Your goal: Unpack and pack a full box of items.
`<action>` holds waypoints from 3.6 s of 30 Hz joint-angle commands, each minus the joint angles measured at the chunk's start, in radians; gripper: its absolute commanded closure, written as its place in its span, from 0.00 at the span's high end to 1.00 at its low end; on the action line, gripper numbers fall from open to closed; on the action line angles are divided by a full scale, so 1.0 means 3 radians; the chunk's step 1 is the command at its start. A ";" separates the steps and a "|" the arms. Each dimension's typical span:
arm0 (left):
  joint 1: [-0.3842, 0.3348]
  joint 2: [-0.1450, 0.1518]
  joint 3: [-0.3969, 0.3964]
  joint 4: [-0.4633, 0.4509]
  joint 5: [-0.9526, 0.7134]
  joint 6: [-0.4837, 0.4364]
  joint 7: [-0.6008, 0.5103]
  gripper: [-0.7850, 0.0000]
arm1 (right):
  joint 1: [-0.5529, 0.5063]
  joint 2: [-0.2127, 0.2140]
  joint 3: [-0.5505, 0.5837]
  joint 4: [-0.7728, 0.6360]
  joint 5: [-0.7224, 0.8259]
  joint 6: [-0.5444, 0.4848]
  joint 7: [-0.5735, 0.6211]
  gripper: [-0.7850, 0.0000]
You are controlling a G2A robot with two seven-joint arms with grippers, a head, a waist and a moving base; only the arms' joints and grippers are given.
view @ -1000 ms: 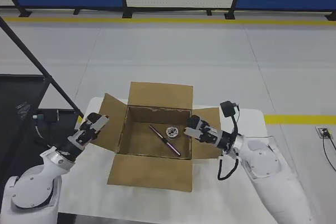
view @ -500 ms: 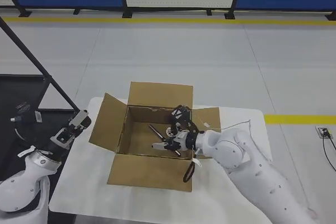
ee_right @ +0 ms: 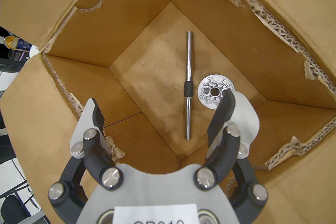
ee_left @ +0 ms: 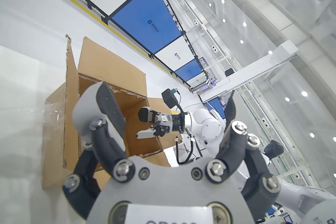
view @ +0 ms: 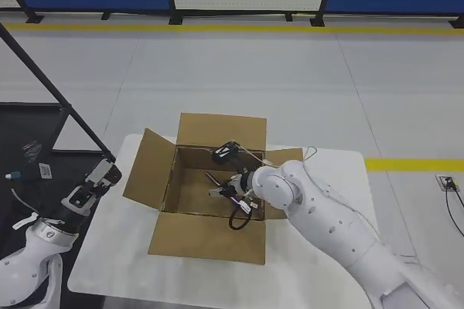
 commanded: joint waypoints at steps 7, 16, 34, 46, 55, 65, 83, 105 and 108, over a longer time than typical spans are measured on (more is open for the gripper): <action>0.0005 0.0010 0.0015 -0.0010 0.0042 -0.0003 -0.0055 1.00 | 0.0008 -0.0012 0.0003 0.0035 0.0055 -0.0038 -0.0012 1.00; 0.0038 0.0008 0.0057 -0.0030 -0.0058 0.0046 -0.0034 1.00 | -0.0022 -0.0036 -0.0034 0.0066 -0.0076 0.0090 -0.0063 1.00; 0.0128 0.0031 0.0021 -0.0105 -0.0190 0.0116 -0.0040 1.00 | 0.0344 -0.0528 -0.0479 0.1264 -0.0505 0.0351 -0.0144 0.81; 0.0128 0.0031 0.0021 -0.0105 -0.0190 0.0116 -0.0040 1.00 | 0.0447 -0.0858 -0.0592 0.1807 -0.0583 0.0478 -0.0286 0.78; 0.0128 0.0031 0.0021 -0.0105 -0.0190 0.0116 -0.0040 1.00 | 0.0490 -0.1041 -0.0580 0.2114 -0.0582 0.0541 -0.0427 0.55; 0.0128 0.0031 0.0021 -0.0105 -0.0190 0.0116 -0.0040 1.00 | 0.0535 -0.1182 -0.0535 0.2424 -0.0559 0.0430 -0.0494 0.57; 0.0128 0.0031 0.0021 -0.0105 -0.0190 0.0116 -0.0040 1.00 | 0.0570 -0.1353 -0.0497 0.2666 -0.0667 0.0505 -0.0517 0.73; 0.0128 0.0031 0.0021 -0.0105 -0.0190 0.0116 -0.0040 1.00 | 0.0564 -0.1479 -0.0435 0.2852 -0.0785 0.0595 -0.0613 0.66; 0.0128 0.0031 0.0021 -0.0105 -0.0190 0.0116 -0.0040 1.00 | 0.0559 -0.1488 -0.0426 0.2864 -0.0799 0.0594 -0.0633 0.65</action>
